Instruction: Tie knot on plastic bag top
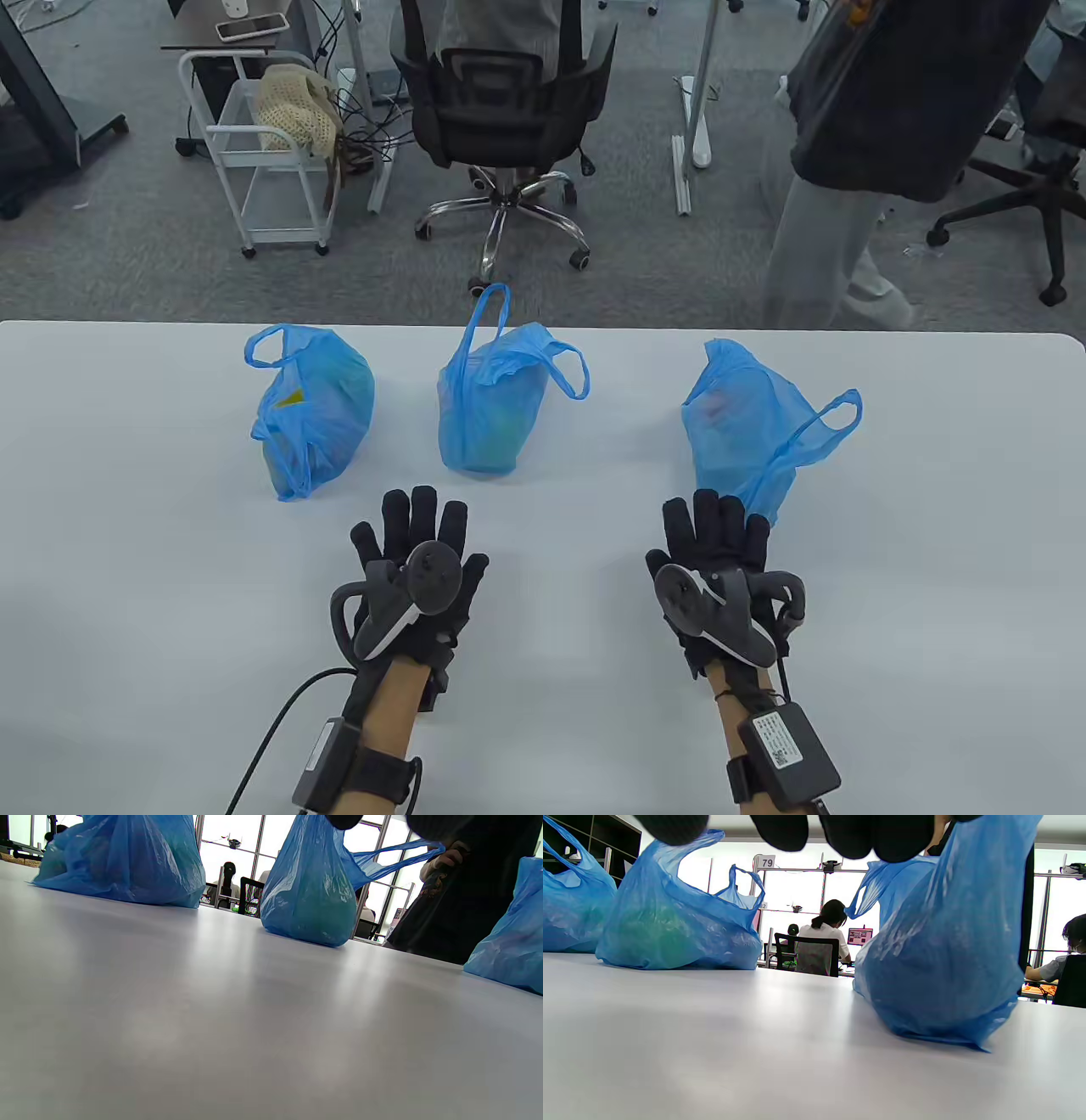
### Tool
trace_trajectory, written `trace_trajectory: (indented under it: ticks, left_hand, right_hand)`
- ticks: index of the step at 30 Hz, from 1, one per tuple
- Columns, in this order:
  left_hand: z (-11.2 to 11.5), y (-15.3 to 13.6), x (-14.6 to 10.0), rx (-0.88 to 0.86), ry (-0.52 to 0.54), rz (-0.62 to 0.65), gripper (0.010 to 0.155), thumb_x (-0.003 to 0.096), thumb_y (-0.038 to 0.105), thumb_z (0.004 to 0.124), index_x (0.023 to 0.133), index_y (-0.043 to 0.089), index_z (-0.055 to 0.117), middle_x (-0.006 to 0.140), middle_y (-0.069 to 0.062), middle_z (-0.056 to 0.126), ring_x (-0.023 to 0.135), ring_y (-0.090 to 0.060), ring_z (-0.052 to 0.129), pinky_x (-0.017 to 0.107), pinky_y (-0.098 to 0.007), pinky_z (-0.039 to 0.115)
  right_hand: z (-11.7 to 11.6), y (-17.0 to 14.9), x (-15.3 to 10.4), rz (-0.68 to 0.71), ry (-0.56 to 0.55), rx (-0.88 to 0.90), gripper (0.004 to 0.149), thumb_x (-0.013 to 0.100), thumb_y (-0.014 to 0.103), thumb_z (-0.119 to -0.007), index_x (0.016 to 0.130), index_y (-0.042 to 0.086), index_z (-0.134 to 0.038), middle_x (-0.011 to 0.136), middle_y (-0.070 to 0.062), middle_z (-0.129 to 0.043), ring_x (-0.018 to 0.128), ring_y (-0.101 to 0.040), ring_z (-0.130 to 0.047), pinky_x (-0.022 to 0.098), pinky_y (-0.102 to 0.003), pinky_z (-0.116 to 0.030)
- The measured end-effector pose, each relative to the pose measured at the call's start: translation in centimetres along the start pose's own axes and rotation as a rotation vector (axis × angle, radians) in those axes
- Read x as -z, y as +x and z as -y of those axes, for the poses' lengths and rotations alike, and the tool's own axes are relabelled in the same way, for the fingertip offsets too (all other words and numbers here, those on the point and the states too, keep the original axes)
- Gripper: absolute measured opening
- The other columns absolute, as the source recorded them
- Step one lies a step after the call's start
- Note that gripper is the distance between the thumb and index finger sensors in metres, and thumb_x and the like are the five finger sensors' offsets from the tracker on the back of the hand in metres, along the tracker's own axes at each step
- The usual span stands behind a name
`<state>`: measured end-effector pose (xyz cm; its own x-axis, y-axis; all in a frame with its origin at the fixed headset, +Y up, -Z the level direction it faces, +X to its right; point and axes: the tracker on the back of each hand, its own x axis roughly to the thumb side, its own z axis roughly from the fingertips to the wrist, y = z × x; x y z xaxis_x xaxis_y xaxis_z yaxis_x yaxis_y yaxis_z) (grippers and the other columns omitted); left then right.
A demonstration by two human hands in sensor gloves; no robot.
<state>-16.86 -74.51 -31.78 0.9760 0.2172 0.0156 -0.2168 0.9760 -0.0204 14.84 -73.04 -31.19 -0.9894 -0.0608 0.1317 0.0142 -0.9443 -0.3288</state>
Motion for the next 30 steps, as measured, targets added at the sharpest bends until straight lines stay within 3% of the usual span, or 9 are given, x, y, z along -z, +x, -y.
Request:
trace_trajectory:
  ticks: [21,27,30]
  left_hand:
    - [0.6,-0.2,0.7,-0.006,-0.022,-0.012,0.066,0.0524,0.066,0.048,0.112,0.045,0.027,0.124,0.007,0.007,0.113,-0.029,0.001,0.073,-0.066,0.008]
    - [0.6,0.2,0.4,-0.002,-0.012,0.003,0.066,0.0524,0.066,0.048,0.112,0.044,0.027,0.124,0.007,0.007,0.113,-0.029,0.001,0.073,-0.066,0.008]
    - [0.6,0.0,0.6,-0.005,-0.02,-0.004,0.066,0.0525,0.066,0.048,0.112,0.044,0.027,0.124,0.007,0.006,0.113,-0.029,0.001,0.073,-0.066,0.007]
  right_hand:
    - [0.4,1.0,0.2,0.035,-0.023,-0.045,0.067,0.049,0.052,-0.066,0.104,0.016,-0.051,0.105,-0.024,-0.054,0.096,-0.052,-0.056,0.063,-0.069,-0.045]
    - [1.0,0.2,0.0,-0.01,-0.088,0.012,0.069,0.049,0.051,-0.067,0.104,0.014,-0.049,0.105,-0.024,-0.051,0.096,-0.053,-0.053,0.063,-0.069,-0.044]
    - [1.3,-0.5,-0.2,-0.019,-0.192,0.027,0.07,0.049,0.05,-0.069,0.103,0.012,-0.047,0.104,-0.024,-0.052,0.095,-0.053,-0.053,0.062,-0.068,-0.044]
